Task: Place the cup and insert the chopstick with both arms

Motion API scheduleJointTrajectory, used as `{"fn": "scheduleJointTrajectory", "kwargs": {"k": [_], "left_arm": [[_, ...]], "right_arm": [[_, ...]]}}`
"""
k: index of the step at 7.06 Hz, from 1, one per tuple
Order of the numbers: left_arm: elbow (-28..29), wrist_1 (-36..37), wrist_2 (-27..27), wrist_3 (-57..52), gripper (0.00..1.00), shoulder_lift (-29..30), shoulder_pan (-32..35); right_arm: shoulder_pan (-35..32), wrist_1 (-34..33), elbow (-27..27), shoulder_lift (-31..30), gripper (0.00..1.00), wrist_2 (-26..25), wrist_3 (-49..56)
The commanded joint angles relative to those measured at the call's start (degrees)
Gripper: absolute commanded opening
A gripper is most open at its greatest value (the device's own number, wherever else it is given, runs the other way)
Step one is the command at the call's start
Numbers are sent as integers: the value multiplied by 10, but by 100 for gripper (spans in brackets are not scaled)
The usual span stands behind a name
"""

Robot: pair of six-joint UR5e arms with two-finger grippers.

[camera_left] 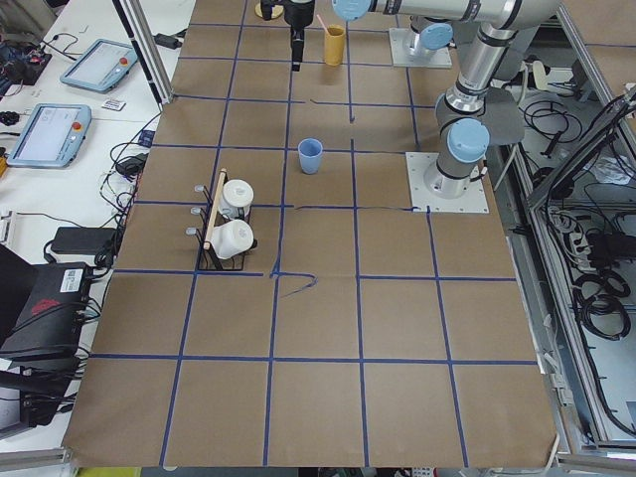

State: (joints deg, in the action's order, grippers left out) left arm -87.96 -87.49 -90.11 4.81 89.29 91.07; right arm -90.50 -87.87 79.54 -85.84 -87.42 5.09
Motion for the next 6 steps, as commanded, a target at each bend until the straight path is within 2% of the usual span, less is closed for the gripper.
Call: {"fn": "scheduleJointTrajectory", "kwargs": {"k": [1, 4, 6], "left_arm": [[0, -1, 0, 0, 100, -2, -2], [-12, -4, 0, 0, 100, -9, -4], [-67, 0, -2, -33, 100, -6, -15]], "right_arm": [[1, 2, 0, -3, 100, -2, 3], [0, 2, 1, -5, 100, 0, 2], [0, 3, 1, -6, 100, -4, 2]]}}
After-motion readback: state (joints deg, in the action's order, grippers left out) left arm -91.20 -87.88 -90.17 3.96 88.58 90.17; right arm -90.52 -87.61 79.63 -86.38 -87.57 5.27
